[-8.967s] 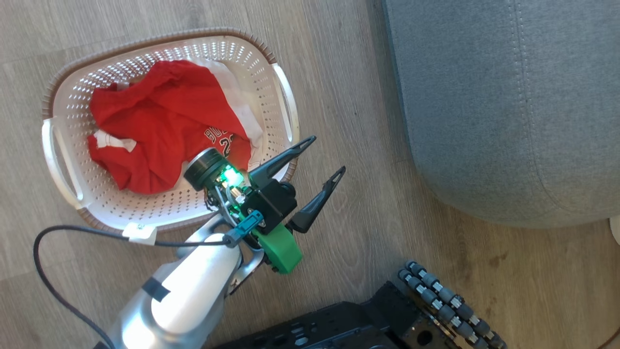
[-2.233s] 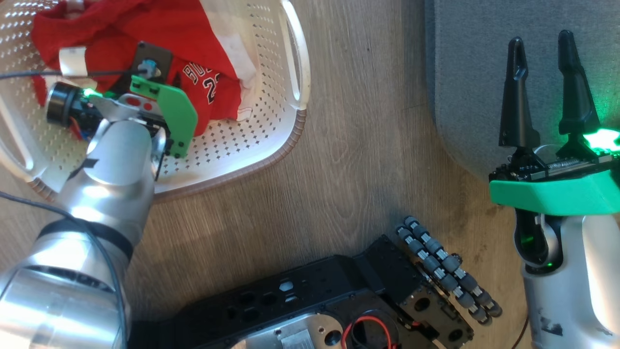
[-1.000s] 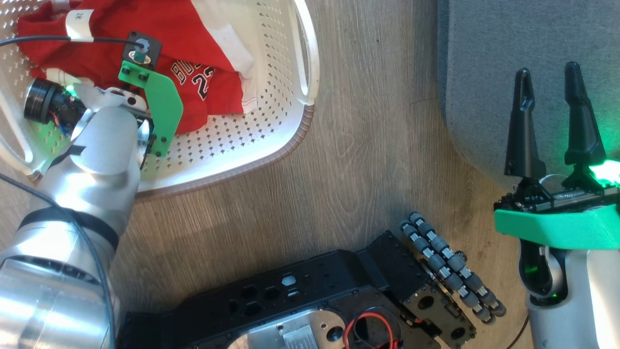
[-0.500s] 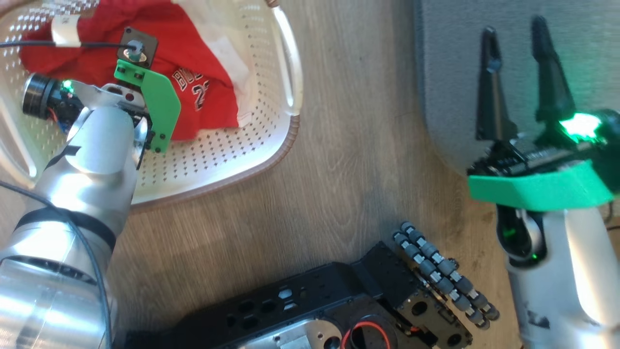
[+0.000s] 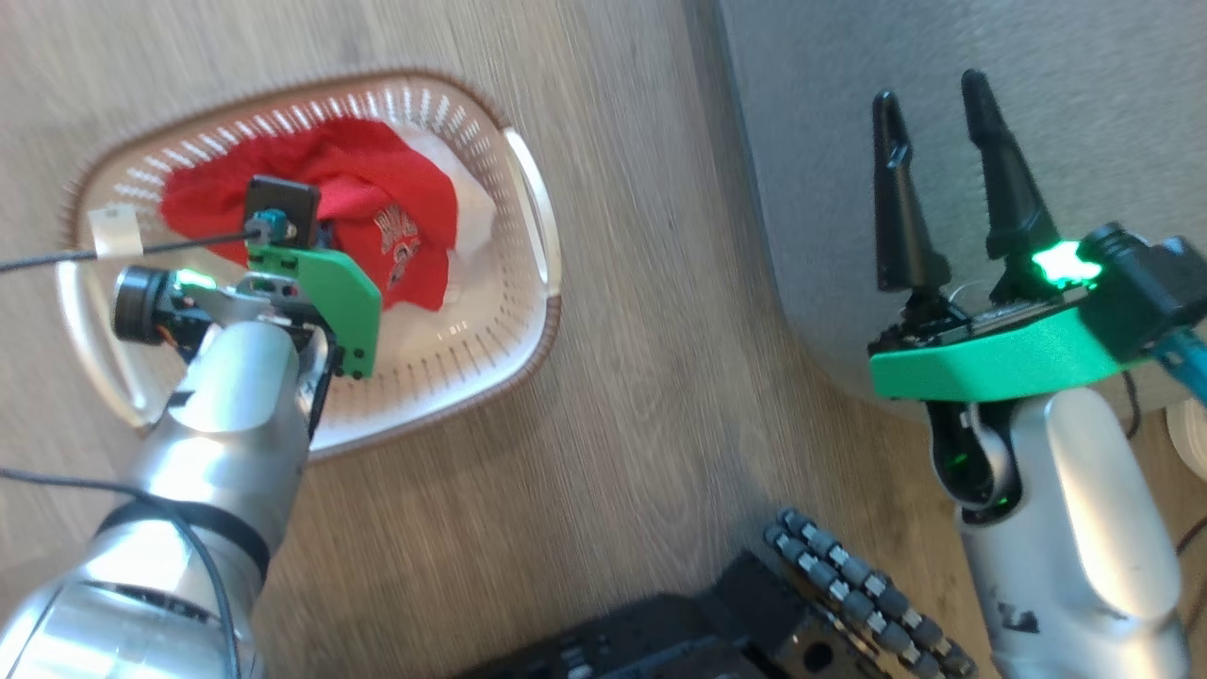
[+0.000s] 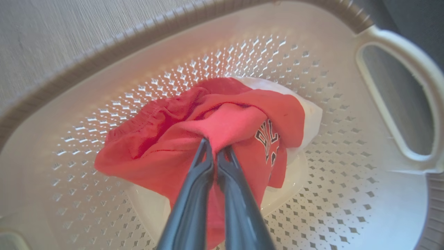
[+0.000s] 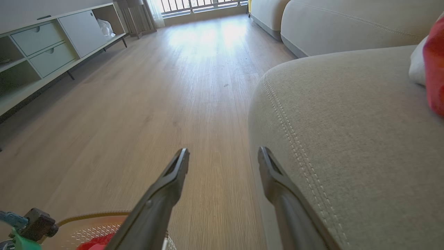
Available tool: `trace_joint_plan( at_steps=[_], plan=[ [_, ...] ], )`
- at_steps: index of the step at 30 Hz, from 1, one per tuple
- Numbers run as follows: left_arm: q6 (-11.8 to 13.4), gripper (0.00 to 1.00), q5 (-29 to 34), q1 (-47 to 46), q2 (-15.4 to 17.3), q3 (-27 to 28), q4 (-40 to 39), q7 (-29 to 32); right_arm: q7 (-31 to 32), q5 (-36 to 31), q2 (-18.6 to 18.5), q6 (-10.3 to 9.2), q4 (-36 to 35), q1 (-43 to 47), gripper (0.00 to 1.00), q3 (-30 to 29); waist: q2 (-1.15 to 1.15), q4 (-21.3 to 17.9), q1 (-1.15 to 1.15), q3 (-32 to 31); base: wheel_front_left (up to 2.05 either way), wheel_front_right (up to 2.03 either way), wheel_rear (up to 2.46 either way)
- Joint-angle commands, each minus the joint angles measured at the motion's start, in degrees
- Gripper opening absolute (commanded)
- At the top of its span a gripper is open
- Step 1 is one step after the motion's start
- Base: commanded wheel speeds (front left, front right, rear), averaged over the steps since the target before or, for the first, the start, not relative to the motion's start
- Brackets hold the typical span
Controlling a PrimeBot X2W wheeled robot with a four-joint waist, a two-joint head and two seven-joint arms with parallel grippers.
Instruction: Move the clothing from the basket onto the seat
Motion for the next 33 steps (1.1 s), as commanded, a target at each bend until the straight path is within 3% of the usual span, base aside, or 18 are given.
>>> trace_joint_plan(
  at_steps=[1,7,24,33],
  plan=[
    [-0.18,0.00,-0.51,1.14,0.63,1.49,-1.84,-0.91,0.04,-1.18,-0.16,0.00,-0.76,2.77,1.00,1.25,0.00,1.40,0.00,-6.19,0.00,0.00,0.00],
    [0.66,0.00,-0.72,8.01,0.82,5.47,-14.83,-1.08,0.04,-2.18,-0.16,0.00,1.58,3.90,1.00,1.00,0.00,3.52,0.00,-13.69,0.00,0.00,0.00],
    [-2.10,0.00,5.51,25.55,-2.10,18.77,-43.89,-1.10,0.04,-2.44,-0.16,0.00,5.40,8.80,1.00,-1.61,0.00,8.32,0.00,-27.93,0.00,0.00,0.00],
    [-3.29,0.00,5.63,32.45,-2.50,20.65,-57.76,-1.10,0.04,-2.15,-0.16,0.00,6.26,11.81,1.00,-2.57,0.00,10.46,0.00,-34.74,0.00,0.00,0.00]
  ],
)
